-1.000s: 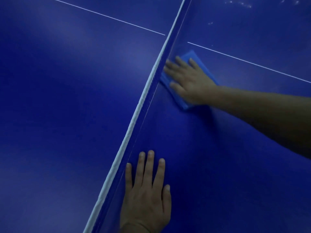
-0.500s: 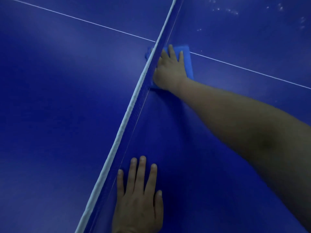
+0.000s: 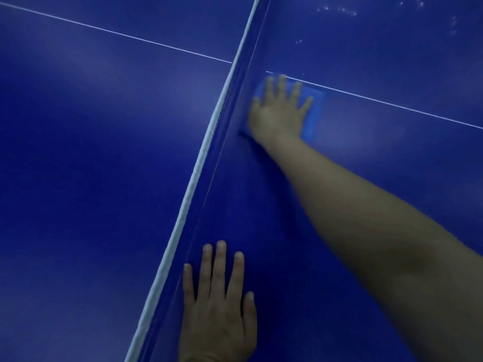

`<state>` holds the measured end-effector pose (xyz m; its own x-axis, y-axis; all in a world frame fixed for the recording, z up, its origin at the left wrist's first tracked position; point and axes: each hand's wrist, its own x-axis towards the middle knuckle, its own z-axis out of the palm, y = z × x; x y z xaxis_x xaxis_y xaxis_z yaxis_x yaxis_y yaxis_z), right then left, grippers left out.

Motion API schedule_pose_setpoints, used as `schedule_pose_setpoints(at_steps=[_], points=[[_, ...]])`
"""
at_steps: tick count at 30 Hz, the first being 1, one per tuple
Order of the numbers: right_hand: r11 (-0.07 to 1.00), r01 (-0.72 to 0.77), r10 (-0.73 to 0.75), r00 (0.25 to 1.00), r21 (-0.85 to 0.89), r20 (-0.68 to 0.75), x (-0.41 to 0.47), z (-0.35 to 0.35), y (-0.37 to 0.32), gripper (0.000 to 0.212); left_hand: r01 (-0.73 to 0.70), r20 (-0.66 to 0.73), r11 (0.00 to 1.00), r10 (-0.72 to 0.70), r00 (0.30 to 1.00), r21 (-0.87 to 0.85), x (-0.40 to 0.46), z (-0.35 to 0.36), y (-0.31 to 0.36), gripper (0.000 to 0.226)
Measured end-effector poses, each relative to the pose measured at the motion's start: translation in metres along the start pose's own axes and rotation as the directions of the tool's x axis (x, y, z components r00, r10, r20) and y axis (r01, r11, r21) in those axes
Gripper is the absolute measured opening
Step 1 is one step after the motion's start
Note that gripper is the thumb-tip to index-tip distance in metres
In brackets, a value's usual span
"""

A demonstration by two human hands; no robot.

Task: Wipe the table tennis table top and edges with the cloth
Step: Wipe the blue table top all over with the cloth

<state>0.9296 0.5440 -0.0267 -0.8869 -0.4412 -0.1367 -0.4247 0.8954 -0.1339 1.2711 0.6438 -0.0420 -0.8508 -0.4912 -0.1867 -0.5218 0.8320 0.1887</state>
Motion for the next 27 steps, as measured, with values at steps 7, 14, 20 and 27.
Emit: schedule_pose_setpoints(at_steps=[7,14,20,27], points=[[0.994,0.106,-0.106,0.994,0.006,0.027,0.020,-0.009,0.016,0.058,-0.015,-0.098,1.000,0.015,0.995,0.008,-0.001,0.003,0.001,0.060],[0.999,-0.037,0.037,0.999,0.031,0.004,-0.010,-0.001,0.045,0.060,-0.008,-0.061,1.000,0.008,0.998,-0.002,0.000,0.003,0.001,0.060],[0.964,0.259,-0.254,0.964,-0.061,0.082,0.016,-0.002,-0.050,0.065,-0.023,-0.116,0.999,0.026,0.993,0.026,0.001,0.004,0.000,0.061],[0.975,-0.203,0.205,0.978,0.087,-0.021,0.039,-0.010,0.047,0.057,-0.012,-0.090,1.000,0.012,0.996,-0.002,0.001,0.002,0.000,0.058]])
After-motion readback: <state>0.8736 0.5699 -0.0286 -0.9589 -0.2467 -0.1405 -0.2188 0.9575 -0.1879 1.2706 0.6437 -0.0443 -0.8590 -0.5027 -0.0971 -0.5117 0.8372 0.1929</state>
